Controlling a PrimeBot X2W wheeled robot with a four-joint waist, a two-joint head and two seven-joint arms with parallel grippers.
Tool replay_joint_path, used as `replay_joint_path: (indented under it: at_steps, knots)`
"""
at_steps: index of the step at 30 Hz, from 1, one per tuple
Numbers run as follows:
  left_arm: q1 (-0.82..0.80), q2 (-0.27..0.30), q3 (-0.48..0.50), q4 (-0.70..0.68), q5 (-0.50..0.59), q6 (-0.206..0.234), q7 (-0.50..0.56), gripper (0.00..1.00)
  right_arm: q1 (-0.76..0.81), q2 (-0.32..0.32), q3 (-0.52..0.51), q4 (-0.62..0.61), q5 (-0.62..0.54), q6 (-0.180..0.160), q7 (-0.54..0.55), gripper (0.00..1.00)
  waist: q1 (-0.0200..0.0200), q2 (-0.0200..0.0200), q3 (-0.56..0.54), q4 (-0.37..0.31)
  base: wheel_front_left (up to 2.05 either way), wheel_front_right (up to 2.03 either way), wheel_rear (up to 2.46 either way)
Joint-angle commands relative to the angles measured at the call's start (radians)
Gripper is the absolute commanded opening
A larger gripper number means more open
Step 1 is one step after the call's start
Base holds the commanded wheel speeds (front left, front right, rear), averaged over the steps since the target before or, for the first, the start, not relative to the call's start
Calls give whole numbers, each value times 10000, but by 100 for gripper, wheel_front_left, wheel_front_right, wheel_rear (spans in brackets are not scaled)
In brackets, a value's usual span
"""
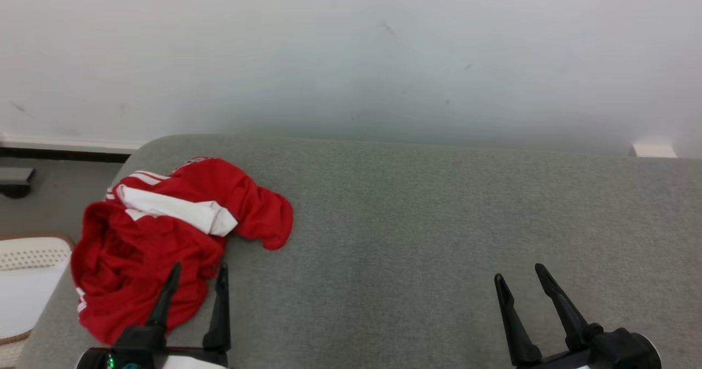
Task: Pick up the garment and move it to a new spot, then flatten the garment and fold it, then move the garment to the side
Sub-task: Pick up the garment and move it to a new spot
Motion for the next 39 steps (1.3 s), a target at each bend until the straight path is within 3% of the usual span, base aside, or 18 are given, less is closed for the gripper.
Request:
replay_joint_path:
  at_steps: [1, 12, 19, 29, 36, 39]
  knots:
    - [-70, 34, 73, 19, 19, -34, -8, 100, -3, -19, 72, 22, 74, 4, 7, 100, 0, 0, 27, 404, 0, 0, 0]
    - [-172, 31, 308, 161, -72, -196, -7, 100, -116, -21, 293, 51, 332, 4, 7, 100, 0, 0, 176, 2080, 0, 0, 0]
    - [-212, 44, 501, 254, 27, -222, -8, 100, -243, -21, 449, 62, 490, 4, 7, 100, 0, 0, 258, 2678, 0, 0, 0]
    - [-401, 88, 844, 627, -155, -256, -7, 100, -374, -22, 667, 104, 615, 4, 7, 100, 0, 0, 313, 2503, 0, 0, 0]
    - [-1417, 307, 1070, 2241, -527, -521, 51, 100, -525, -24, 632, 86, 596, 4, 6, 100, 0, 0, 389, 1961, 0, 0, 0]
    - [-2181, 609, 1129, 2995, -750, -697, 596, 100, -579, -22, 572, 70, 572, 4, 7, 100, 0, 0, 472, 1698, 0, 0, 0]
